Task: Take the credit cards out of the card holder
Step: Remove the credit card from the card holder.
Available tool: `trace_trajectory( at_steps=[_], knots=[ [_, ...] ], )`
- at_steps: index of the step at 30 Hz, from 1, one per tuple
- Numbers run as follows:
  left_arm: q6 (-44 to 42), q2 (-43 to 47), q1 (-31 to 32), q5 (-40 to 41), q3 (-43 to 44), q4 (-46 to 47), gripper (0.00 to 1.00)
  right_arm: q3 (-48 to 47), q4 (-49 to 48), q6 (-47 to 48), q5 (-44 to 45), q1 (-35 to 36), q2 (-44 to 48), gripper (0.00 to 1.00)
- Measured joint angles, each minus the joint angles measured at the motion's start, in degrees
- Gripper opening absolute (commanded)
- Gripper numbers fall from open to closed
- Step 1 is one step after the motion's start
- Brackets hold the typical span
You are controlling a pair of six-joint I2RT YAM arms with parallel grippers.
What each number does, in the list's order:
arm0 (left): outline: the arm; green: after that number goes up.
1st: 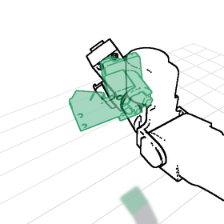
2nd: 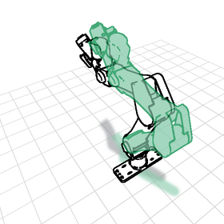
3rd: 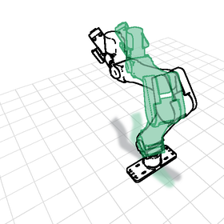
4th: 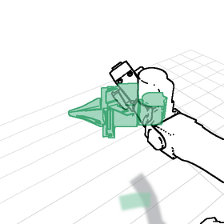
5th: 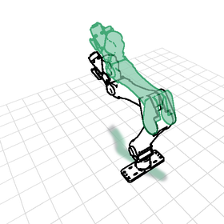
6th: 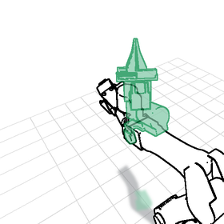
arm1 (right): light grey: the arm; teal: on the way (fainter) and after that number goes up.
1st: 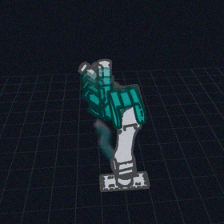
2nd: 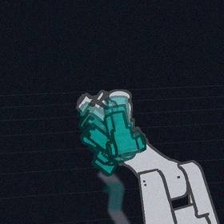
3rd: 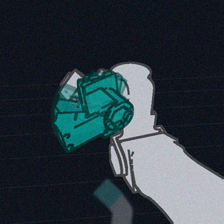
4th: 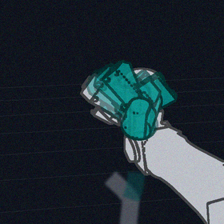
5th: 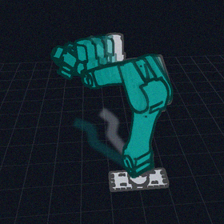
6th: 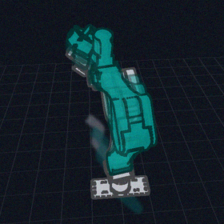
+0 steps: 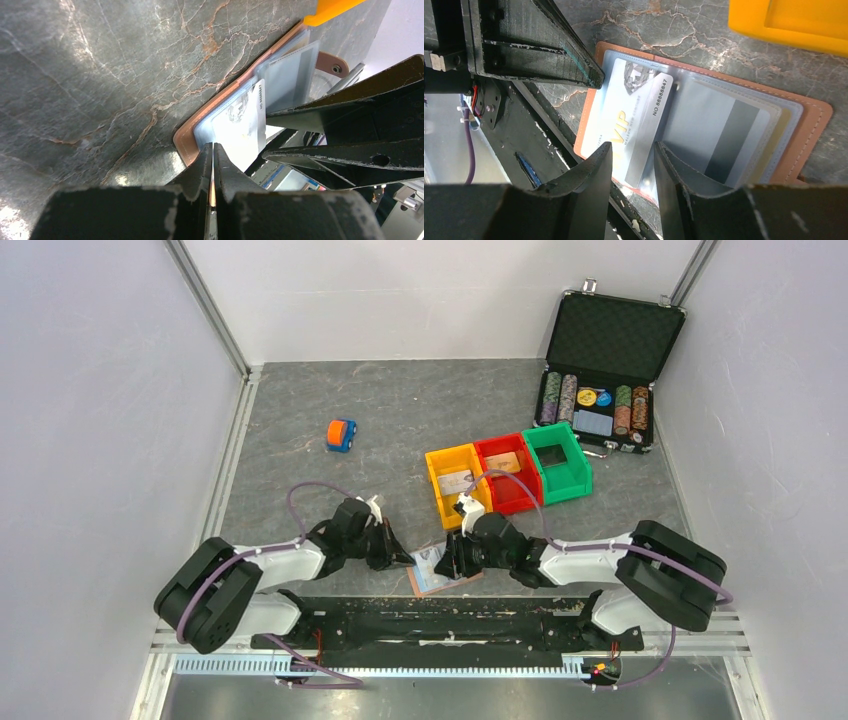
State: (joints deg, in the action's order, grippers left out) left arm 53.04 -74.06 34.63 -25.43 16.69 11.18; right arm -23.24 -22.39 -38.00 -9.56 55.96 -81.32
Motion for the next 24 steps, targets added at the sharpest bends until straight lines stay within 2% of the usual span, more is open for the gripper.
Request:
trace_trajectory(
  at_steps=[14,24],
  knots=[
    [0.0,1.01,0.61,1.09,-0.59,0.0,0.09,-0.02,-1.7,-2.54,-1.31,-0.07,-1.64,0.38],
    [0.0,1.7,0.94,1.42,-1.05,0.04,0.1,-2.64,3.63,-3.8,0.52,-0.09,-1.88,0.38]
  ],
)
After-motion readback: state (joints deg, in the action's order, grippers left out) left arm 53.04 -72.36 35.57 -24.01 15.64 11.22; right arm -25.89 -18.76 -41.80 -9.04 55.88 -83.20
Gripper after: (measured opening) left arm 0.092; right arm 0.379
